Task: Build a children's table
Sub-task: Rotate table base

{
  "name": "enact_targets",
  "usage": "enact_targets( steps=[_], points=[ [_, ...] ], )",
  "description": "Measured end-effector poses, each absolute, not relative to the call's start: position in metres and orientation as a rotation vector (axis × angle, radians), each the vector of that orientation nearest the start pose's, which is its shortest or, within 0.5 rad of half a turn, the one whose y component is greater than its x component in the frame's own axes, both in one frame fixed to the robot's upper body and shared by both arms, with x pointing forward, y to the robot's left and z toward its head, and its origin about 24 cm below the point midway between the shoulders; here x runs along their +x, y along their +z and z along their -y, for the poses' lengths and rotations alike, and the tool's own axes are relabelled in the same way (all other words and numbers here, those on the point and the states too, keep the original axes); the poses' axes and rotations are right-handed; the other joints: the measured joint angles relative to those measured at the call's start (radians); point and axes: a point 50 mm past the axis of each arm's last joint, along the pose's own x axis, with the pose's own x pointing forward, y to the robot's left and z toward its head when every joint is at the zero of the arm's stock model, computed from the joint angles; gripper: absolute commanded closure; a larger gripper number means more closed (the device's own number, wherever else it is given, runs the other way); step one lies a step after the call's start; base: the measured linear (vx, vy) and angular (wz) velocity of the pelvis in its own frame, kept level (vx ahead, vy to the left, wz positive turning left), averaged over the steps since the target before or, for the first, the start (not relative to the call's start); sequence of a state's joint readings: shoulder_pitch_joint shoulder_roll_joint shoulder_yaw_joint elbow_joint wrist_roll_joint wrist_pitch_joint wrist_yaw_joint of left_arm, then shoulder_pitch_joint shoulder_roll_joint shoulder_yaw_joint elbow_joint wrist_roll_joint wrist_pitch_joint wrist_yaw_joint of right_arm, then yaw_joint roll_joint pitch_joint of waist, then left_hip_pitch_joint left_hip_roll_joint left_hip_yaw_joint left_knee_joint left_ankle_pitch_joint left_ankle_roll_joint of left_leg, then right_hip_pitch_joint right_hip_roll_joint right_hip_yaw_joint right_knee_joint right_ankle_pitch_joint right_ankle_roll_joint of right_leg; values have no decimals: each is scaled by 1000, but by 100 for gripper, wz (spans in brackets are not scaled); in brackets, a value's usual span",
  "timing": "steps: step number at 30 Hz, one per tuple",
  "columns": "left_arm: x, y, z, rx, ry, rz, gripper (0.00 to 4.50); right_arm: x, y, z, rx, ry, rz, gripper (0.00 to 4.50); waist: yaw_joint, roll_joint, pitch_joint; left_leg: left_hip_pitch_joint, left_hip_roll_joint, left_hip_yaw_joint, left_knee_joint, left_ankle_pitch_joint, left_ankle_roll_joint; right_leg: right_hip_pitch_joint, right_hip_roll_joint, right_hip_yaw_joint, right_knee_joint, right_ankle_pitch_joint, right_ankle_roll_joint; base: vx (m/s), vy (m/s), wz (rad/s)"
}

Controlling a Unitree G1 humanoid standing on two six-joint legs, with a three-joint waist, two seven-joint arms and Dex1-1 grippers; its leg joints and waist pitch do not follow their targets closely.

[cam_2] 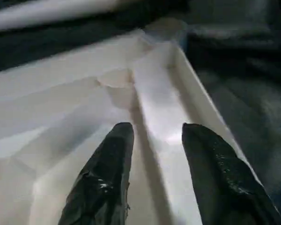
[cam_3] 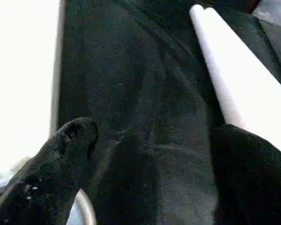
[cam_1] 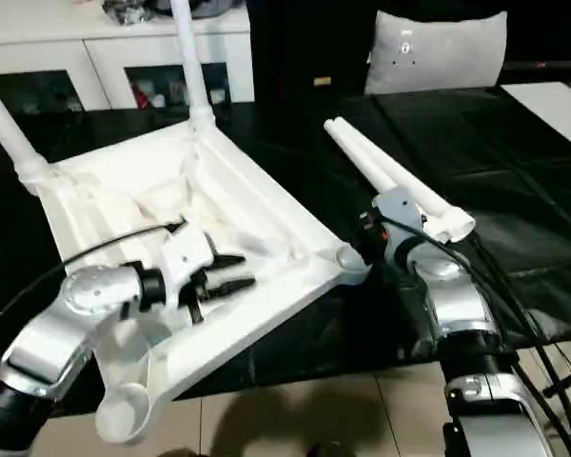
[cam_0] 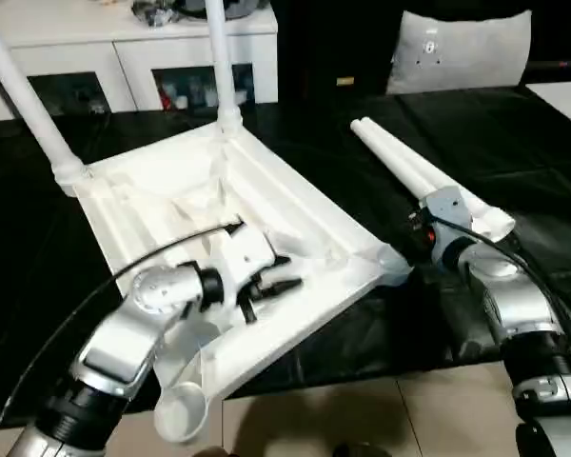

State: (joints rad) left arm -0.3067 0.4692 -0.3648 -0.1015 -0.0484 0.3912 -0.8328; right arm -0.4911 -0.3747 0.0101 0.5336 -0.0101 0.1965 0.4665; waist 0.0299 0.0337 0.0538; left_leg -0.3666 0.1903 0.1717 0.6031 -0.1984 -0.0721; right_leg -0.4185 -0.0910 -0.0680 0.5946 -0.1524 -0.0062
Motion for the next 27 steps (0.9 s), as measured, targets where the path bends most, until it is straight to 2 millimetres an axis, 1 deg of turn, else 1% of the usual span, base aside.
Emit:
enact_targets(
  steps=[2,6,7,8,10,12,15,16,18,19,22,23,24,27],
  points=[
    [264,70,-116,509,-1128,-331,220,332,53,204,-301,409,-308,0,-2,0,0,0,0,0,0,0,0,0,0,0,0,0,0,0,0,0],
    [263,65,-120,573,-1127,-376,185,327,52,196,-292,473,-316,0,-3,1,-1,1,0,-1,0,0,0,1,0,0,0,0,0,0,0,0],
    [263,64,-122,596,-1124,-388,185,325,52,194,-287,491,-316,0,-3,1,-1,1,0,-1,0,0,0,1,0,0,0,0,0,0,0,0],
    [263,62,-126,634,-1114,-402,168,322,51,191,-272,514,-321,0,-4,1,-1,1,0,-1,0,0,0,1,0,0,0,0,0,0,0,0],
    [264,59,-131,670,-1092,-425,150,319,50,187,-259,547,-326,0,-6,1,-1,1,0,-1,0,0,0,1,1,0,0,0,0,0,0,0],
    [266,56,-136,709,-1060,-438,144,315,49,182,-238,582,-331,0,-6,1,-1,1,0,-1,0,0,0,1,1,0,0,0,0,0,0,0],
    [269,56,-143,756,-1037,-438,113,306,46,171,-201,668,-357,0,-5,1,-1,1,0,-2,0,0,0,1,1,0,0,0,0,0,0,0],
    [269,57,-146,770,-1030,-442,113,305,47,168,-200,691,-358,0,-6,1,-1,1,0,-2,-1,0,0,1,1,0,0,0,0,0,0,0],
    [271,58,-155,797,-1009,-451,100,301,47,161,-200,752,-370,0,-4,1,-1,2,0,-3,-1,0,0,1,1,-1,1,0,0,0,0,0],
    [271,59,-158,807,-1000,-455,84,300,47,159,-192,771,-372,0,-2,1,-1,2,0,-3,-1,0,0,2,1,-1,1,0,0,0,0,0],
    [274,61,-173,827,-954,-465,60,295,48,154,-132,810,-371,0,-1,0,-1,2,0,-3,-1,0,0,1,1,-1,1,0,0,0,0,0],
    [275,63,-183,840,-931,-475,52,293,47,150,-89,816,-365,0,-4,0,-1,1,0,-3,-1,0,0,1,1,-1,1,0,0,0,0,0],
    [276,64,-190,845,-908,-483,27,293,47,149,-60,813,-363,0,-6,0,-1,1,0,-3,-1,0,0,0,1,0,1,0,0,0,0,0],
    [280,68,-210,865,-817,-510,17,296,52,153,7,768,-331,0,-4,1,-1,2,0,-3,0,0,0,0,1,0,0,0,0,0,0,0]
  ],
)
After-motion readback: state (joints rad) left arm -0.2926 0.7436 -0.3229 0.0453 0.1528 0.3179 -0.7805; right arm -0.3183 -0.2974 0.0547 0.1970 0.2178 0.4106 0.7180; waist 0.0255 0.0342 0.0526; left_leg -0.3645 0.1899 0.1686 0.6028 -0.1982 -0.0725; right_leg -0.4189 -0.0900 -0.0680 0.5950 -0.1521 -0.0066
